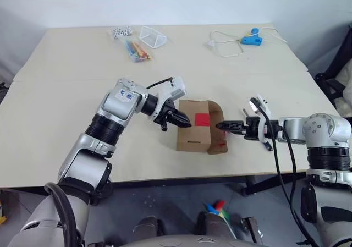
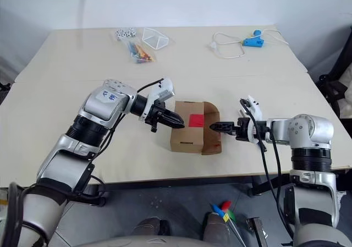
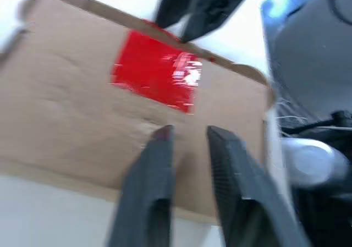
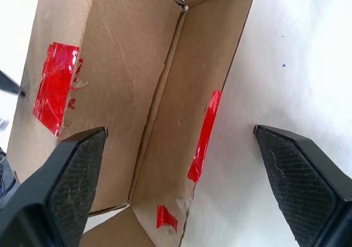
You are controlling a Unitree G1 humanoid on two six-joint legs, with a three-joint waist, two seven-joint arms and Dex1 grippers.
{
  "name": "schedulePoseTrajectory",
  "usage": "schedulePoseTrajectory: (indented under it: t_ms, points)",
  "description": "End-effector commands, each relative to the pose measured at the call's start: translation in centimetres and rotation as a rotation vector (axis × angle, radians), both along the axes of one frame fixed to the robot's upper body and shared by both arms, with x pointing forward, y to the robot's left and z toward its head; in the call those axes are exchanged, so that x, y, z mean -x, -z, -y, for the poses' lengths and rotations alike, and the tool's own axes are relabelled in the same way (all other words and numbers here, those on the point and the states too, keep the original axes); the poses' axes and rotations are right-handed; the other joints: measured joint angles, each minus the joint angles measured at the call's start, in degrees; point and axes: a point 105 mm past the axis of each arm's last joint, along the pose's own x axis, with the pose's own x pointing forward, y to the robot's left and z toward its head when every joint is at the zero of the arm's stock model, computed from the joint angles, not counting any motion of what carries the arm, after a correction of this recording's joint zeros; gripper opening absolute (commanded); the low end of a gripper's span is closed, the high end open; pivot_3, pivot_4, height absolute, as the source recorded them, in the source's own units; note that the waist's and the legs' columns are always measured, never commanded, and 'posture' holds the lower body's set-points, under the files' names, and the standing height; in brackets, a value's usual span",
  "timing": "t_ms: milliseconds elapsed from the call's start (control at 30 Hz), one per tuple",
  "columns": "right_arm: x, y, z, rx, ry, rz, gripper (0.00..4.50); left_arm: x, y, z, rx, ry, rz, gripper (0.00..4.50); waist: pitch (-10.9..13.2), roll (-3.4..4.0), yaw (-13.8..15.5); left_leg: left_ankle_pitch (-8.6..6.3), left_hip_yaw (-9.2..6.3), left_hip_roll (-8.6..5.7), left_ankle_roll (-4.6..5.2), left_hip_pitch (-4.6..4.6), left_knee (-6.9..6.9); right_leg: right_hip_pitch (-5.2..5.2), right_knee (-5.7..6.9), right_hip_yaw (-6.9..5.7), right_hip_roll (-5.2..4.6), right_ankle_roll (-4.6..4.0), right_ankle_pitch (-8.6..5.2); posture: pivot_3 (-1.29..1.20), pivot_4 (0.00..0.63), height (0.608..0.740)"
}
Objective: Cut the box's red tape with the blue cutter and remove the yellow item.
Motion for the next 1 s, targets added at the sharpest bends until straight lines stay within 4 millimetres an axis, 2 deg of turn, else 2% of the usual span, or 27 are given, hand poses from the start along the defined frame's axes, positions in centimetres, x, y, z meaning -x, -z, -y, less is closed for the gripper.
schedulePoseTrajectory:
  t_ms: [33, 333, 767, 867, 1000]
  points:
    - [-0.5, 0.3, 0.9, 0.033, 0.028, 0.003, 4.5, -1.1, -0.6, 0.3, -0.013, -0.004, 0.073, 0.02, 0.0, 0.0, 0.02, 0.0, 0.0, 0.0, 0.0, 0.0, 0.0, 0.0, 0.0, 0.0, 0.0, 0.0, 0.0, 0.0, 0.15, 0.74]
    - [-0.8, 0.7, 0.4, 0.034, 0.018, -0.001, 4.5, -2.2, 0.4, 0.9, -0.05, 0.01, 0.104, 0.02, 0.0, 0.0, 0.08, 0.0, 0.01, 0.01, 0.0, 0.03, 0.01, 0.04, -0.01, 0.0, -0.02, 0.0, 0.0, 0.0, 0.15, 0.74]
    - [-1.3, 2.0, -0.2, 0.045, 0.025, -0.018, 4.5, -1.6, 1.2, 0.9, -0.08, 0.056, 0.089, 0.02, -0.02, -0.02, -0.08, 0.0, -0.01, 0.05, 0.01, 0.09, 0.02, 0.11, 0.0, -0.01, -0.04, 0.0, 0.0, 0.0, 0.15, 0.74]
    - [-1.5, 2.5, -0.5, 0.056, 0.018, -0.025, 3.86, -1.5, 1.3, 0.9, -0.082, 0.061, 0.087, 0.0, -0.02, -0.02, -0.14, -0.01, 0.0, 0.07, 0.01, 0.12, 0.02, 0.13, 0.0, 0.0, -0.04, 0.0, 0.0, 0.0, 0.15, 0.74]
    - [-1.6, 2.5, -0.8, 0.053, 0.005, -0.021, 2.5, -1.3, 1.3, 0.9, -0.084, 0.065, 0.087, 0.0, -0.02, -0.02, -0.14, -0.01, -0.01, 0.13, 0.01, 0.12, 0.0, 0.12, 0.0, 0.0, -0.04, 0.0, 0.0, 0.0, 0.15, 0.74]
